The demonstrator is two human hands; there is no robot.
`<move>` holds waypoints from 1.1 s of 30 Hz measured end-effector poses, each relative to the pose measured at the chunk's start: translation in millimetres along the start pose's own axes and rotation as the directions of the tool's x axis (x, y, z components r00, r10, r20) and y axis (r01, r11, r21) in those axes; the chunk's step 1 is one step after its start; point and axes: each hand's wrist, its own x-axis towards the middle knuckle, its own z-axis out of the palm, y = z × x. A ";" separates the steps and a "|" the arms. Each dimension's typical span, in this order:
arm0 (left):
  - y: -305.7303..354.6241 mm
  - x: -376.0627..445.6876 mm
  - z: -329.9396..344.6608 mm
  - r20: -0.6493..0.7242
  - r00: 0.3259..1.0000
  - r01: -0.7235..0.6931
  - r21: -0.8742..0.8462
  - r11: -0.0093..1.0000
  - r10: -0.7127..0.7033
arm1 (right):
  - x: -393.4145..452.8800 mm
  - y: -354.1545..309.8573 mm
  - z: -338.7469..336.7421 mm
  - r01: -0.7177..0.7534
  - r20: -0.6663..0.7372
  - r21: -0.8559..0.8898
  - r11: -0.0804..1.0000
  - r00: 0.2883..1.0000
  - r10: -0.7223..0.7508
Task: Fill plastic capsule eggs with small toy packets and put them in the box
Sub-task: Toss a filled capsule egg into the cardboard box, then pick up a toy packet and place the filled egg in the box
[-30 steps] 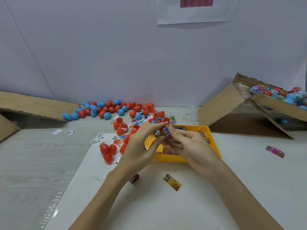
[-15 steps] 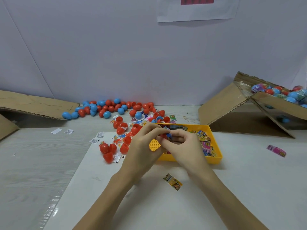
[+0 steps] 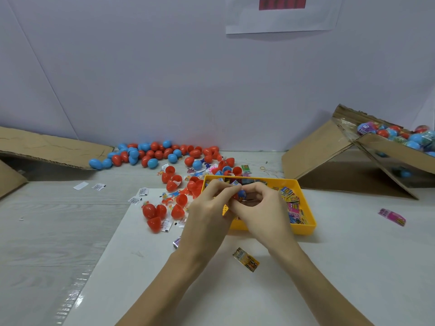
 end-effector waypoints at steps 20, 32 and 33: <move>-8.5 2.7 6.3 -0.025 0.998 0.063 -0.021 0.998 -0.064 | -7.2 -5.8 2.5 0.084 0.064 -0.030 0.996 0.995 -0.082; -29.1 1.6 8.3 0.093 0.994 -0.060 0.079 0.995 0.052 | 44.8 -21.0 -62.4 -0.280 0.187 0.687 0.671 0.960 0.209; -30.7 1.3 9.3 0.103 0.994 -0.056 0.091 0.994 0.047 | 58.6 -28.8 -80.8 -0.235 0.146 0.810 0.537 0.968 0.204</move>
